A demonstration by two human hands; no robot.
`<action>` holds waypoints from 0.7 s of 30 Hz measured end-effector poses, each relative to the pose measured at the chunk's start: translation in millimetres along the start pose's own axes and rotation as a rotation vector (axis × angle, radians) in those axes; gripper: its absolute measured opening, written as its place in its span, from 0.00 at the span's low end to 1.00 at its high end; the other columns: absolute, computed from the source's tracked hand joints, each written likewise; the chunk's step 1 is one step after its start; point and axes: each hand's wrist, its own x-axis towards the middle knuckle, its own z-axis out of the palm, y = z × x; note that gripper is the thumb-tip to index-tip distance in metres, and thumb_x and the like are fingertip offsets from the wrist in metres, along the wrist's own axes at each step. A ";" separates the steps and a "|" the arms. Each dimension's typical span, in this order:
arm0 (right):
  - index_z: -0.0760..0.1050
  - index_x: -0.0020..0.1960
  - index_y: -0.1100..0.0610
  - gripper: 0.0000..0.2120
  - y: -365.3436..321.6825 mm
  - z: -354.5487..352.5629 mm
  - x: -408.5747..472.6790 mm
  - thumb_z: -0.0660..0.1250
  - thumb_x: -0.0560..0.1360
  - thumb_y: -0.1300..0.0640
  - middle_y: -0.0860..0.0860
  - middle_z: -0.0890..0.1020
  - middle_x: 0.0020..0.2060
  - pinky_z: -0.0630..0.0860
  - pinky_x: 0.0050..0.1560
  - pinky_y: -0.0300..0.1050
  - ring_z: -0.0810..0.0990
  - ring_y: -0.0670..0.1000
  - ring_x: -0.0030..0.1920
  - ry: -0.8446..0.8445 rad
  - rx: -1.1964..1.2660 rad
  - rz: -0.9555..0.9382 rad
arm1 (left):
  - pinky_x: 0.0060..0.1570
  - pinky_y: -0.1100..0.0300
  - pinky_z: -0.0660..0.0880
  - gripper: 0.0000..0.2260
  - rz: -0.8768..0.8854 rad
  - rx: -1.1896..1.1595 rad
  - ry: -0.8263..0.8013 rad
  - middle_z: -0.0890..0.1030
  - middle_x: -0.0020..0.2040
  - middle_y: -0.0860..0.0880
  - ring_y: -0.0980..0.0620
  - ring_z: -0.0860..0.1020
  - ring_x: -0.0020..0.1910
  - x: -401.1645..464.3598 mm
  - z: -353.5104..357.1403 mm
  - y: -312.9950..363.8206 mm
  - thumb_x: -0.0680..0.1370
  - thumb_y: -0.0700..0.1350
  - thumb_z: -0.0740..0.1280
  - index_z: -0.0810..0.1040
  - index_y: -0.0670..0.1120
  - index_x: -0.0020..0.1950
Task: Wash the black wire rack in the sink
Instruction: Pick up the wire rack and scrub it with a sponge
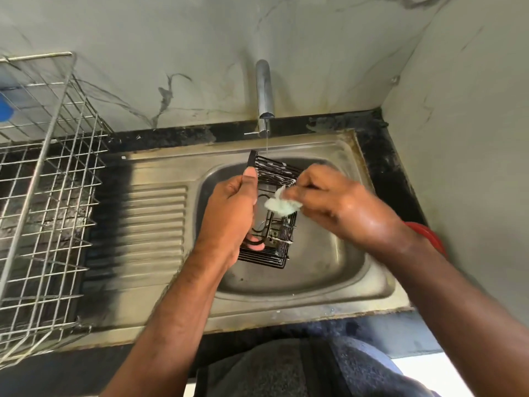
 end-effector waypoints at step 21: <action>0.82 0.62 0.60 0.16 4.9 -0.1 4.0 0.71 0.75 0.67 0.55 0.77 0.48 0.78 0.46 0.46 0.78 0.53 0.47 0.246 0.011 0.275 | 0.22 0.64 0.60 0.17 -0.182 -0.279 0.054 0.64 0.28 0.51 0.57 0.59 0.22 -3.8 4.7 -15.7 0.85 0.51 0.59 0.70 0.46 0.39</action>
